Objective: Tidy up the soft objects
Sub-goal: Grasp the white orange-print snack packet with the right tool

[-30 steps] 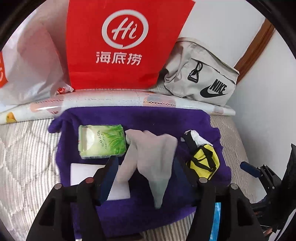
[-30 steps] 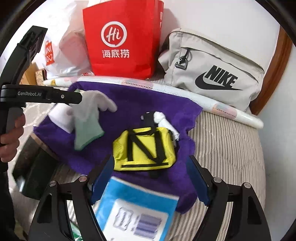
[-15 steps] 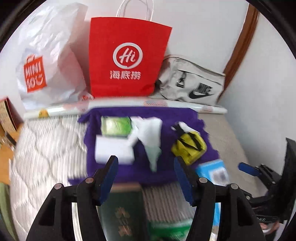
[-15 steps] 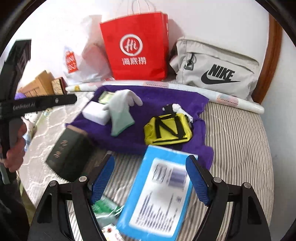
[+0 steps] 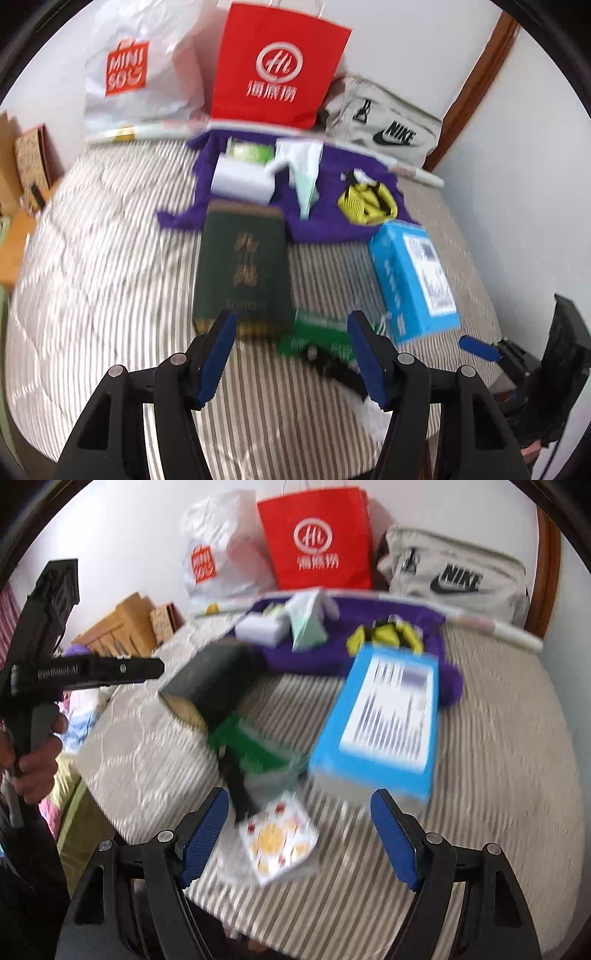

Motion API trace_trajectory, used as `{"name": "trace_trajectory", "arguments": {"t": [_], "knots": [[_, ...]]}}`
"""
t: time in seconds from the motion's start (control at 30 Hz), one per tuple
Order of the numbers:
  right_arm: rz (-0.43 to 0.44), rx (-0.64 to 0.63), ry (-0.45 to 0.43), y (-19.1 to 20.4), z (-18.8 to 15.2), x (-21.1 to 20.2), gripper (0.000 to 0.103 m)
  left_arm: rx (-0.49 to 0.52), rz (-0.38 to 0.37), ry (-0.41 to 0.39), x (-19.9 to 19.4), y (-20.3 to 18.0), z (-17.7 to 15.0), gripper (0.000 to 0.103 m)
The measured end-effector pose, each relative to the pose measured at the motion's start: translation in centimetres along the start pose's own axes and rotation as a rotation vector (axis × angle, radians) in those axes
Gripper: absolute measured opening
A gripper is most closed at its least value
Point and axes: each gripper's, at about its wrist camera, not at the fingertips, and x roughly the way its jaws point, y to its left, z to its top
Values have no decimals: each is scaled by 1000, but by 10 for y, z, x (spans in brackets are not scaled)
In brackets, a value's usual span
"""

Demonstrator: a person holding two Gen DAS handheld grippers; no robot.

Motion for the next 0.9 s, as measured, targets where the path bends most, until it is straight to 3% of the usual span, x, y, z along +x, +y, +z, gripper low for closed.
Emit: {"name": "trace_trajectory", "arguments": {"t": [0.17,0.33,0.47,0.57,0.6,0.67,0.9], "knots": [[-46,-94,-29,20,-29,9,79,-18,-5,48,10,7,-29,63],[-118,-215,-5,33,-42,37,79,-54,-43,55,14,15,-52,63],[-106,-229,57,30,-43,57,79,-46,-44,73,19,16,-62,63],[-75,-215,28,28,-40,60,80,-41,-36,82,23,18,-64,63],[-64,-205,25,26,-38,61,74,-46,-41,86,25,20,-63,63],[-42,-207,4,28,-37,57,48,-53,-47,91,28,22,-63,63],[-62,-222,-15,32,-42,40,41,-59,-65,117,37,22,-67,63]]}}
